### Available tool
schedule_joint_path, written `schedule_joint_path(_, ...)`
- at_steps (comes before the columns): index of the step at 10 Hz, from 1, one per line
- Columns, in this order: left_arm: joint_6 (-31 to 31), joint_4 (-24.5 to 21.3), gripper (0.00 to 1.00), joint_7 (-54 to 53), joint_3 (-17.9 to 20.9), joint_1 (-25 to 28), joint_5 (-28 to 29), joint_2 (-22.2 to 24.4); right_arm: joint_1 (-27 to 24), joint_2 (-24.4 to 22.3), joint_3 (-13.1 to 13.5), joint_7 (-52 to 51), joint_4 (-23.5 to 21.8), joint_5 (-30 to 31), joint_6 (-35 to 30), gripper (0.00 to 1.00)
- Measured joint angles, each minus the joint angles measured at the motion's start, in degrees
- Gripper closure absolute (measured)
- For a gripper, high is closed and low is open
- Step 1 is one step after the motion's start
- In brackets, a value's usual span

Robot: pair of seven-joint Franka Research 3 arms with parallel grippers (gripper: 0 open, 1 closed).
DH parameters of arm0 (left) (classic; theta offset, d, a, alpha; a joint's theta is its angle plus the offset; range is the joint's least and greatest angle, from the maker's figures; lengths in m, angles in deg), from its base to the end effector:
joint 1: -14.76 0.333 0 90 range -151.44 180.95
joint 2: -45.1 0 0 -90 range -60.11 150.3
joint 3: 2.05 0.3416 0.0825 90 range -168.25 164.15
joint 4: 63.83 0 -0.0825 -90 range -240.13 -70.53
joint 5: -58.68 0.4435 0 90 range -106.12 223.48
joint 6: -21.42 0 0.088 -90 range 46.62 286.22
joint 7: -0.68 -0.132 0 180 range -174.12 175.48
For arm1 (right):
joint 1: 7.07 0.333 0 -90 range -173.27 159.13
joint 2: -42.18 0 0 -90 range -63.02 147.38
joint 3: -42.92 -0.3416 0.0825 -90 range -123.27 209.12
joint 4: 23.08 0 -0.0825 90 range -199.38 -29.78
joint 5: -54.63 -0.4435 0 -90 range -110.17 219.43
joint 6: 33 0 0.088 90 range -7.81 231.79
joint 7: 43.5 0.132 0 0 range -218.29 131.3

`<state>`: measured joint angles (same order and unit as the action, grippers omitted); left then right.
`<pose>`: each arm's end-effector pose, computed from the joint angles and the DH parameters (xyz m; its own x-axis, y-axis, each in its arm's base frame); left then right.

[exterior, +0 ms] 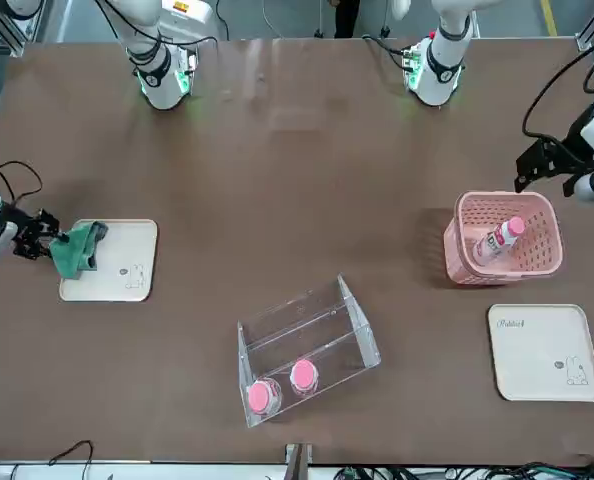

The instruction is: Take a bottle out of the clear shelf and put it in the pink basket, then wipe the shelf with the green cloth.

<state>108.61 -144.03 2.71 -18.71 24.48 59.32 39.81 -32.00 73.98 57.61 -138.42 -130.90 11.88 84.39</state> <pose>0.6365 -0.0666 0.6557 0.9960 -0.0829 0.0329 -0.0835 -0.9964 0.0165 0.5332 -0.3727 0.1573 0.8433 0.3819 0.3782 0.5156 -0.7736 -0.3684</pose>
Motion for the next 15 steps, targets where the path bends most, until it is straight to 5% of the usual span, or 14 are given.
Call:
schedule_joint_path(1, 0.0, 0.0, 0.00, 0.0, 0.0, 0.0, 0.0, 0.0, 0.0, 0.0, 0.0, 0.2, 0.6, 0.0, 0.0, 0.01)
schedule_joint_path(6, 0.0, 0.0, 0.00, 0.0, 0.0, 0.0, 0.0, 0.0, 1.3, -1.7, 0.0, 7.8, 7.7, 3.1, -2.8, 0.00)
schedule_joint_path(12, -0.1, -0.1, 0.00, 0.0, 0.1, 0.1, 0.1, 0.0, 21.8, -14.1, -0.2, 60.9, 10.2, 23.1, -2.4, 0.00)
schedule_joint_path(15, -1.5, -0.2, 0.00, 0.2, 0.2, 0.4, 0.5, 0.0, 27.5, -21.5, -0.2, 80.8, 10.4, 26.9, -11.3, 0.00)
